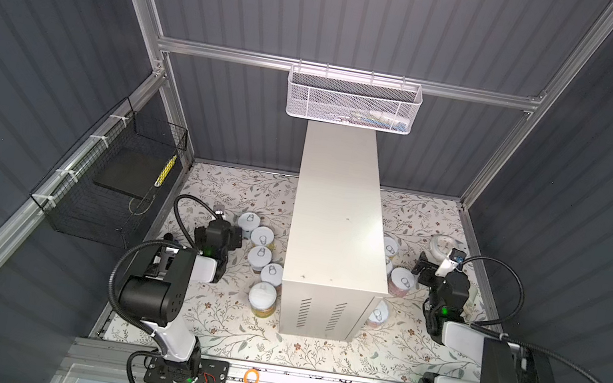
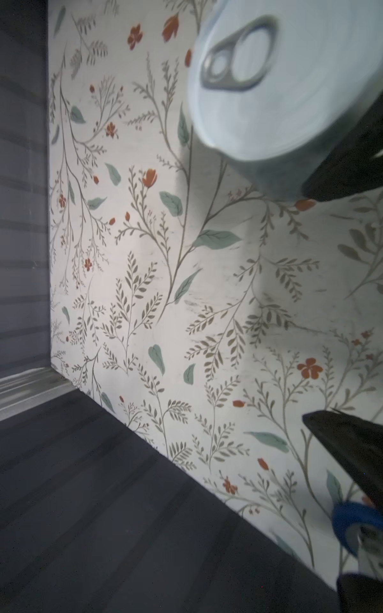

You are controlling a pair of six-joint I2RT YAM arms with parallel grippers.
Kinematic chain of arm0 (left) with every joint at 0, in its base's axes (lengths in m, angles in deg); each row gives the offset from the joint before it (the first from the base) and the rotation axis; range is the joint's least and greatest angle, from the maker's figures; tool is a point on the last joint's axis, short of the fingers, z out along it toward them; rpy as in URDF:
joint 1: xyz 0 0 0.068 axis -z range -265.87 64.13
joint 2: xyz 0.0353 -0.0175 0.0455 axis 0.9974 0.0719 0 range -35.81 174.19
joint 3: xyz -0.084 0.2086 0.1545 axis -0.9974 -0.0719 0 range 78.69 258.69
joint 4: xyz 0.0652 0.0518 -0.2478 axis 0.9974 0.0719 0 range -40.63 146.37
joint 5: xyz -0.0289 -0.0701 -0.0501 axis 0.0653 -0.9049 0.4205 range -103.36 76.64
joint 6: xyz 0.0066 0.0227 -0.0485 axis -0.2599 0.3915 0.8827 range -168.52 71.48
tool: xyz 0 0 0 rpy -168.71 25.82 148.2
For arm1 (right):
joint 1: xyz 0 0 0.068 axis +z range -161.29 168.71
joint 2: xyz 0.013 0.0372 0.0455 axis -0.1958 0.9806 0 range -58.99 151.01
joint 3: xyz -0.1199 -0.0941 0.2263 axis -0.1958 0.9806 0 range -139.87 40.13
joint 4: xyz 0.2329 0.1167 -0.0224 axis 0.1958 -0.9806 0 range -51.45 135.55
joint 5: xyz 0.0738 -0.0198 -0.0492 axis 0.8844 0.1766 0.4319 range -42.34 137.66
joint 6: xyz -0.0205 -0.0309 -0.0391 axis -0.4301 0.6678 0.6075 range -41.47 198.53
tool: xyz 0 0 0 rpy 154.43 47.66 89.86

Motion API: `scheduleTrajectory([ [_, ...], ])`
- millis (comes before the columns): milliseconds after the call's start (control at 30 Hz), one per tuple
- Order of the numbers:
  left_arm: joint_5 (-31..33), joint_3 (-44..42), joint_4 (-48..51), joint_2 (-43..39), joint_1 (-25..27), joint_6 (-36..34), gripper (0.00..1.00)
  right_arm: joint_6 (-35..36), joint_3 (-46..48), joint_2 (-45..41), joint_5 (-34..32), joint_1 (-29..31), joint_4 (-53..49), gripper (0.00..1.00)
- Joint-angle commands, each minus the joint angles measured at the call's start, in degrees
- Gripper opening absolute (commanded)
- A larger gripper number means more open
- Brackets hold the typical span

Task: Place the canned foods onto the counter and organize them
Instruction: 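Lower the left gripper onto the large green-labelled can while the right gripper moves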

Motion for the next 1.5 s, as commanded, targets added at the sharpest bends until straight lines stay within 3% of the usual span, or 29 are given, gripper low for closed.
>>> scheduleTrajectory([
  [0,4.34,6.51,13.41,-2.45,0.54,1.31,0.99,-3.48,-6.27,-7.15,-6.9,-0.05,-14.9,0.99],
  [100,1.98,6.38,14.05,-4.51,0.61,3.19,0.99,-8.26,-13.76,-9.56,-10.91,0.0,-29.78,0.99],
  [233,-0.21,7.37,20.24,-9.46,0.61,10.16,0.99,-14.69,-19.91,-10.01,-8.01,0.11,-42.81,0.99],
  [400,-4.22,17.87,42.78,-10.24,1.11,17.84,1.0,-18.24,-20.85,-14.48,-5.45,2.4,-52.02,0.99],
  [567,-10.79,10.12,46.33,-24.12,3.65,19.4,0.99,-21.13,-19.42,-18.73,-2.28,5.27,-60.66,0.99],
  [767,-18.12,8.2,59.0,-35.47,7.97,22.91,0.99,-23.58,-17.76,-22.02,-1.72,10.07,-67.74,0.99],
  [1033,-22.47,9.85,73.82,-47.94,10.51,24.58,0.99,-23.99,-19.17,-23.9,-2.17,13.47,-72.23,0.99],
  [1367,-31.3,5.26,73.91,-52.63,14.52,30.03,0.99,-24.16,-18.76,-22.69,2.02,13.47,-70.48,0.99],
  [1467,-30.99,3.22,73.87,-53.47,16.1,31.35,0.97,-24.27,-18.77,-22.79,2.78,13.5,-69.91,0.99],
])
